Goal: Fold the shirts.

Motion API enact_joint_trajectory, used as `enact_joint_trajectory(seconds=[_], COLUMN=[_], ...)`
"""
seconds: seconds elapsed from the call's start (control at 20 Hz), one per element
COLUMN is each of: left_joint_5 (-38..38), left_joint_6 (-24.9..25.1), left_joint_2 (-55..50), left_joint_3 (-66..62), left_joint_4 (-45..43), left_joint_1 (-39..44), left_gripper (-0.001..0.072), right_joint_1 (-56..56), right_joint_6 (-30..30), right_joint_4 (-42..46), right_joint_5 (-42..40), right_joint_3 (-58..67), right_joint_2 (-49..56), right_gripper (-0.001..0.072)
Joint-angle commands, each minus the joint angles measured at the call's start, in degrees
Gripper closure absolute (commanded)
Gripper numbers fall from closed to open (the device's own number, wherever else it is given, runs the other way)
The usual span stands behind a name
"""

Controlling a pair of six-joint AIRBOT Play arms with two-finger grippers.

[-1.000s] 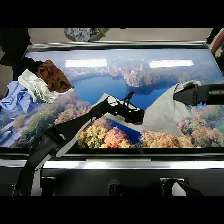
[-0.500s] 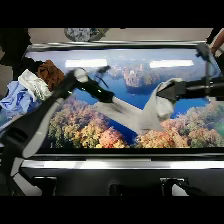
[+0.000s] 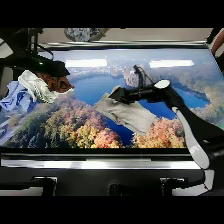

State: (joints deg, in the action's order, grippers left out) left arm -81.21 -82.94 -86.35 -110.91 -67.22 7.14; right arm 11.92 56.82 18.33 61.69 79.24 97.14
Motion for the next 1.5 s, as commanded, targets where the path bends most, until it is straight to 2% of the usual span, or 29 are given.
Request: enact_joint_trajectory(seconds=[0.0,0.1,0.2,0.35,0.4,0.45,0.5,0.55,0.6,0.7,0.8,0.95,1.0,1.05,1.1,1.2,1.25,1.35,1.45], left_joint_5=[-0.98,-1.29,-1.29,-1.29,-1.27,-1.29,-1.27,-1.29,-1.29,-1.29,-1.29,-1.29,-1.29,-1.29,-1.29,-1.29,-1.29,-1.29,-1.29], left_joint_6=[0.55,1.18,1.99,1.99,1.99,1.99,1.99,1.97,1.97,1.97,1.95,1.97,1.97,1.97,1.97,1.97,1.97,1.95,1.92], left_joint_2=[1.97,1.97,1.95,1.84,1.84,1.84,1.84,1.84,1.84,1.84,1.84,1.84,1.84,1.84,1.84,1.81,1.81,1.66,1.4], left_joint_3=[0.33,0.81,1.36,1.75,1.75,1.75,1.75,1.75,1.75,1.75,1.75,1.75,1.75,1.75,1.75,1.75,1.75,1.75,1.75], left_joint_4=[-0.33,-0.5,-0.55,-0.57,-0.55,-0.55,-0.52,-0.46,-0.24,-0.26,-0.26,-0.28,-0.28,-0.28,-0.28,-0.31,-0.33,-0.31,-0.31], left_joint_1=[-0.98,-1.03,-1.05,-1.05,-1.05,-1.03,-0.96,-0.96,-0.94,-0.68,-0.15,0.76,0.98,1.18,1.25,1.16,1.16,1.16,1.16], left_gripper=[0.0666,0.0665,0.0665,0.0665,0.0665,0.0665,0.0665,0.0665,0.0665,0.0665,0.0665,0.0665,0.0665,0.0665,0.0665,0.0665,0.0665,0.0665,0.0665], right_joint_1=[0.02,-6.1,-13.77,-23.96,-25.62,-26.95,-27.93,-28.17,-27.98,-26.75,-24.87,-22.38,-21.33,-20.46,-20.31,-21.92,-23.87,-29.7,-37.42], right_joint_6=[-5.22,-5.05,-1.79,6.45,7.69,9.27,10.12,10.05,9.25,4.72,0.72,0.31,-1.51,-3.91,-7.1,-12.57,-12.66,-10.82,-6.43], right_joint_4=[-6.75,-3.41,7.13,37.64,46.16,50.84,49.9,45.77,39.76,26.08,16.7,12.59,10.34,7.67,4.31,1.9,2.43,5.92,13.35], right_joint_5=[-2.49,1.01,5.57,18.95,22.53,23.28,20.98,17.33,12.92,3.91,-2.4,-5.97,-7.02,-8.5,-9.29,-7.06,-5.53,-2.32,2.01], right_joint_3=[0.04,0.09,0.09,-0.42,-2.32,-6.43,-11.98,-17.25,-22.25,-29.99,-33.68,-33.86,-33.83,-33.83,-33.31,-29.24,-26.21,-18.88,-11.23], right_joint_2=[4.17,1.14,-3.54,-9.99,-11.41,-13.0,-14.53,-15.43,-15.58,-15.28,-14.43,-12.22,-11.78,-11.74,-11.8,-12.02,-12.02,-12.02,-12.02], right_gripper=[0.0097,0.0097,0.0097,0.0073,0.0073,0.0073,0.0067,0.0024,0.0018,0.0015,0.0016,0.0054,0.0211,0.0465,0.0659,0.0663,0.0664,0.0664,0.0664])
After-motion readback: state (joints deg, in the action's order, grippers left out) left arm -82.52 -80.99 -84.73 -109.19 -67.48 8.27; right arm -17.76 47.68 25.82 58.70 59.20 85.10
